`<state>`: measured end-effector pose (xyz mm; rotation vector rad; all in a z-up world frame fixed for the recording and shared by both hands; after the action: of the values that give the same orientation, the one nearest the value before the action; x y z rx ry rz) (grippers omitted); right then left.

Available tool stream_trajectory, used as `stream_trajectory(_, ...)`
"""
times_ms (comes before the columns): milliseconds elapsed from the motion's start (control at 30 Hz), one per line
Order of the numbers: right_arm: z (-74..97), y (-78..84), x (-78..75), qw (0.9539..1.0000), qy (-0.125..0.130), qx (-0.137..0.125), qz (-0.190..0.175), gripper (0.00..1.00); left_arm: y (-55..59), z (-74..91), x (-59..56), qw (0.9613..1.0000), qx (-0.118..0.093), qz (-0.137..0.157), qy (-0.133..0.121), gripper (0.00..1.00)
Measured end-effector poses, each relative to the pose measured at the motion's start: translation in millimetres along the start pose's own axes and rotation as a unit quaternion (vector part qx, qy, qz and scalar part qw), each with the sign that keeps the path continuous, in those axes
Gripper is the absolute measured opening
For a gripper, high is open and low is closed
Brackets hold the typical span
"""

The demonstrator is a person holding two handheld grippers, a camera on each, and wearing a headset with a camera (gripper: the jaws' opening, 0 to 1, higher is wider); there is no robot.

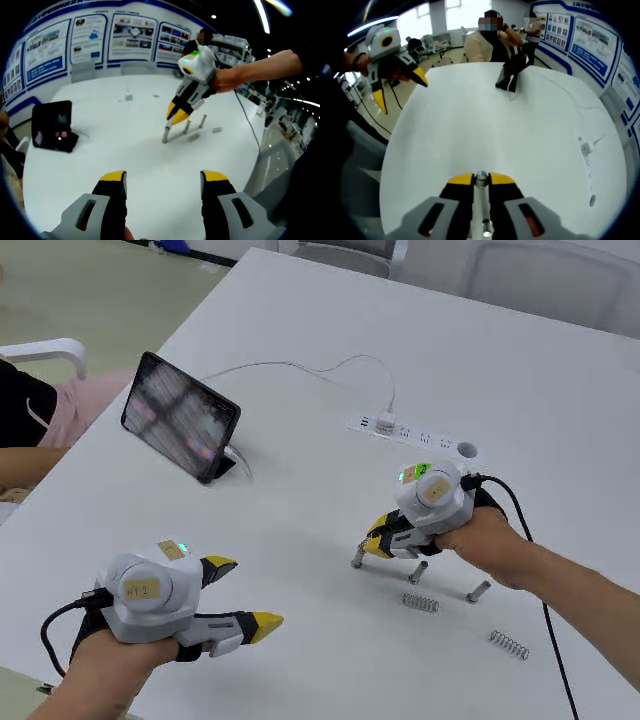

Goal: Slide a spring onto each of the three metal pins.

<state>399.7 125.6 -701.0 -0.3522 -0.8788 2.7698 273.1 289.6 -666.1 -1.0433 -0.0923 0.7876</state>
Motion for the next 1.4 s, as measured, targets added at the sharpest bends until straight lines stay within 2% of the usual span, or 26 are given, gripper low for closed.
stream_trajectory(433, -7.8, -1.1, -1.4, 0.9999, -0.004, 0.006, 0.008, 0.13, -2.5, -2.5, -1.6, 1.0000, 0.000, -0.002, 0.004, 0.61)
stream_trajectory(1000, -26.8, 7.2, 8.0, 0.9984, -0.015, 0.026, 0.048, 0.13, 1.8, -2.2, 0.3, 1.0000, 0.004, 0.002, 0.001, 0.60)
stream_trajectory(1400, -34.6, 13.8, 8.4, 0.9974, -0.021, 0.035, 0.060, 0.13, 4.8, 1.5, 4.2, 0.9999, 0.004, 0.008, -0.005, 0.60)
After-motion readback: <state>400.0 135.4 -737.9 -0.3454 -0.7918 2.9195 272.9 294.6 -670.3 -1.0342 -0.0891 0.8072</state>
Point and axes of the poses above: the centre of the closed fingertips' face, and the gripper's own axes: z roughly backward along the fingers, x roughly to its left, y roughly out of its underside, the point moved 4 cm from there along z, roughly backward along the fingers, and after that the axes turned 12 degrees about y, right-handed, at the moved point
